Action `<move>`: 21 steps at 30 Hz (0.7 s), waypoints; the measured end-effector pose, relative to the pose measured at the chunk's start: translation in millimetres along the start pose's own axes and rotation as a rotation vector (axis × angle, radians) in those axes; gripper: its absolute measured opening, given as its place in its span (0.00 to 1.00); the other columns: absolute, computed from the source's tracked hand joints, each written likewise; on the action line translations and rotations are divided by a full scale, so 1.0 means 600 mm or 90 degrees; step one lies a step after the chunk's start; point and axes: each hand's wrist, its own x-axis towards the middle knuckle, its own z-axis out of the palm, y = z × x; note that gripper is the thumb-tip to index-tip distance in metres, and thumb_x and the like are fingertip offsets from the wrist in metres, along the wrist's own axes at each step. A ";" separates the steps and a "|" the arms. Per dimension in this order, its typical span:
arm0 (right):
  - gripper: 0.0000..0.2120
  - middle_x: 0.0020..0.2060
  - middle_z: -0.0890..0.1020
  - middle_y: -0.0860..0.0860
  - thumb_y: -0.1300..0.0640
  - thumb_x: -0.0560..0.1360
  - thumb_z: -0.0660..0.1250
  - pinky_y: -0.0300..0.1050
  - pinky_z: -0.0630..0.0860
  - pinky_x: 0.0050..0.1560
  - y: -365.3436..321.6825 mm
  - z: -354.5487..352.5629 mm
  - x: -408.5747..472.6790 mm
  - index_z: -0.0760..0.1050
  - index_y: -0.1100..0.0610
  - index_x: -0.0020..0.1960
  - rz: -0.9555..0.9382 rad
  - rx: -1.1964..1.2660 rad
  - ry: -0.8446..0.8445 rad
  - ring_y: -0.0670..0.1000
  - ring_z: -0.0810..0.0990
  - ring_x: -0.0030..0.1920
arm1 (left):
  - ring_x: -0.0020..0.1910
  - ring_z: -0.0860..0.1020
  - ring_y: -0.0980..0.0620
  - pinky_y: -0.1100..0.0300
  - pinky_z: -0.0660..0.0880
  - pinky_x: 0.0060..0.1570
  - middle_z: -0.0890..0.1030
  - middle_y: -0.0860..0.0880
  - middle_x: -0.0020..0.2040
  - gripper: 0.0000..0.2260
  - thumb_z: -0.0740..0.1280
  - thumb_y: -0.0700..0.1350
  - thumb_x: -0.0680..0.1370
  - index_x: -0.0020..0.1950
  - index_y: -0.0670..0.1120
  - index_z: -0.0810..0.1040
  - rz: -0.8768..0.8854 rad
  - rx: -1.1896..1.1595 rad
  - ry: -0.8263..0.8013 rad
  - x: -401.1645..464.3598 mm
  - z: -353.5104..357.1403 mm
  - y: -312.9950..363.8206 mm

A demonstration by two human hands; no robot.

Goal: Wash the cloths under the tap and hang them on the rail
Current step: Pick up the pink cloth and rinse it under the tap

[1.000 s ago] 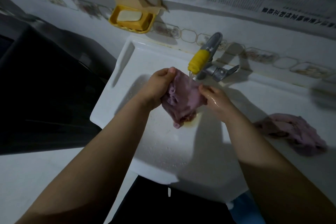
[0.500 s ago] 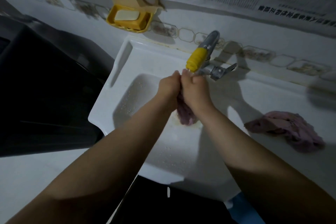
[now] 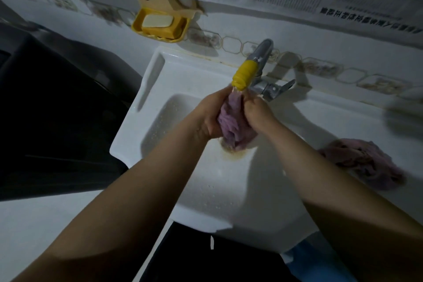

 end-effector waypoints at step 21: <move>0.08 0.43 0.82 0.54 0.56 0.80 0.61 0.41 0.78 0.44 0.032 -0.027 -0.004 0.77 0.57 0.48 0.027 0.347 -0.100 0.51 0.81 0.45 | 0.30 0.67 0.51 0.62 0.64 0.28 0.70 0.45 0.32 0.16 0.60 0.50 0.82 0.40 0.41 0.74 0.213 0.623 0.125 0.009 -0.109 0.026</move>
